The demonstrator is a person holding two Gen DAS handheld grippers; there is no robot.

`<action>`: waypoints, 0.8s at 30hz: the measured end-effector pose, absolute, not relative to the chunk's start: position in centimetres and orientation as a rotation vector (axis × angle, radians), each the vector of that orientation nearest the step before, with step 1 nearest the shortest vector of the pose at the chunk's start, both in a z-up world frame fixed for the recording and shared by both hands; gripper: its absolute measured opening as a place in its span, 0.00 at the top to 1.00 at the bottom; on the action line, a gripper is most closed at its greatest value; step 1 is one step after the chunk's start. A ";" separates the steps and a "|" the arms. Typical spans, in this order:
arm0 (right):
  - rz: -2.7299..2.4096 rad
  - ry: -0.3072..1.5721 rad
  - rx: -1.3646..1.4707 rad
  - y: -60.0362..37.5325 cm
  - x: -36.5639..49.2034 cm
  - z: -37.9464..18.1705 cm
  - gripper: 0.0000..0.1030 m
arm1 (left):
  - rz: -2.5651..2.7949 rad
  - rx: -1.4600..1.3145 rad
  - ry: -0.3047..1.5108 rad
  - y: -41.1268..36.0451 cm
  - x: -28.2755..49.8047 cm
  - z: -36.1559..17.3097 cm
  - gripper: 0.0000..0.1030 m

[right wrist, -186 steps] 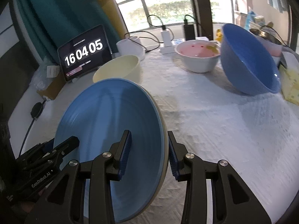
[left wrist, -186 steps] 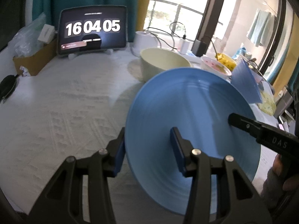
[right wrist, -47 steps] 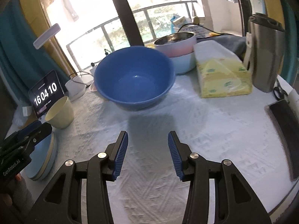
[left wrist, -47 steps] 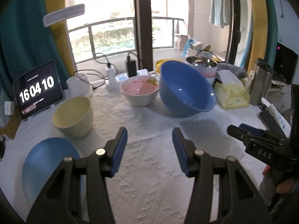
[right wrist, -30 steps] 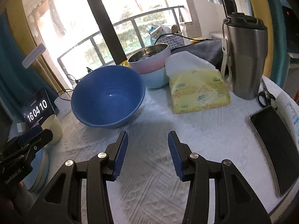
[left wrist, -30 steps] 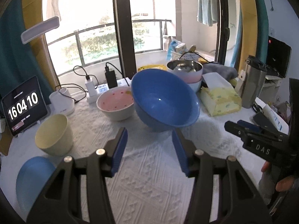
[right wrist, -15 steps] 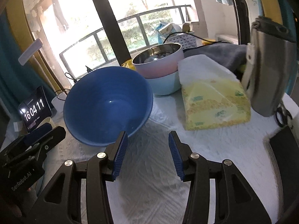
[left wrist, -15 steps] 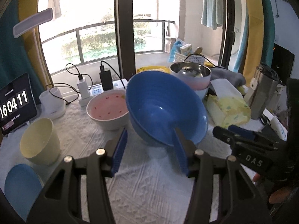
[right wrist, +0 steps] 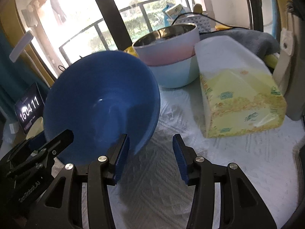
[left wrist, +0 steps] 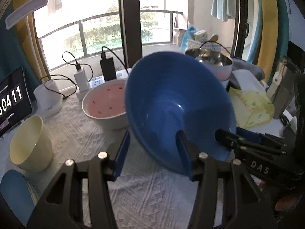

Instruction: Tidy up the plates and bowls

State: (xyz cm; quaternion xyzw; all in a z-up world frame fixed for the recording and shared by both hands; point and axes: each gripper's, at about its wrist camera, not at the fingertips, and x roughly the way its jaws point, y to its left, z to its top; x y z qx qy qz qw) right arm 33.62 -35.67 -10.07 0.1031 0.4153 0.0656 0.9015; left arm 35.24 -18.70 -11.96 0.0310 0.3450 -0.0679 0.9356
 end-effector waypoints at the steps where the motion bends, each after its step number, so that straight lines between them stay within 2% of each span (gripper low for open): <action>1: 0.136 0.864 0.211 -35.6 33.7 -10.2 0.52 | -0.138 0.066 0.705 -18.7 35.4 -12.2 0.50; 4: 0.131 0.869 0.204 -35.4 33.9 -10.4 0.52 | -0.136 0.074 0.701 -18.7 35.6 -12.5 0.50; 6: 0.128 0.864 0.202 -35.4 33.9 -10.4 0.56 | -0.137 0.072 0.702 -18.7 35.7 -12.7 0.51; 8: 0.135 0.861 0.192 -35.1 33.9 -10.3 0.68 | -0.134 0.074 0.703 -18.7 35.8 -12.9 0.52; 11: 0.137 0.858 0.161 -34.5 33.8 -10.4 0.80 | -0.145 0.081 0.710 -18.7 35.8 -13.2 0.64; 15: 0.137 0.843 0.153 -34.2 33.6 -10.3 0.81 | -0.143 0.081 0.720 -18.7 35.7 -13.2 0.70; 24: 0.145 0.823 0.145 -33.5 32.4 -9.2 0.82 | -0.143 0.063 0.711 -17.7 34.3 -12.3 0.71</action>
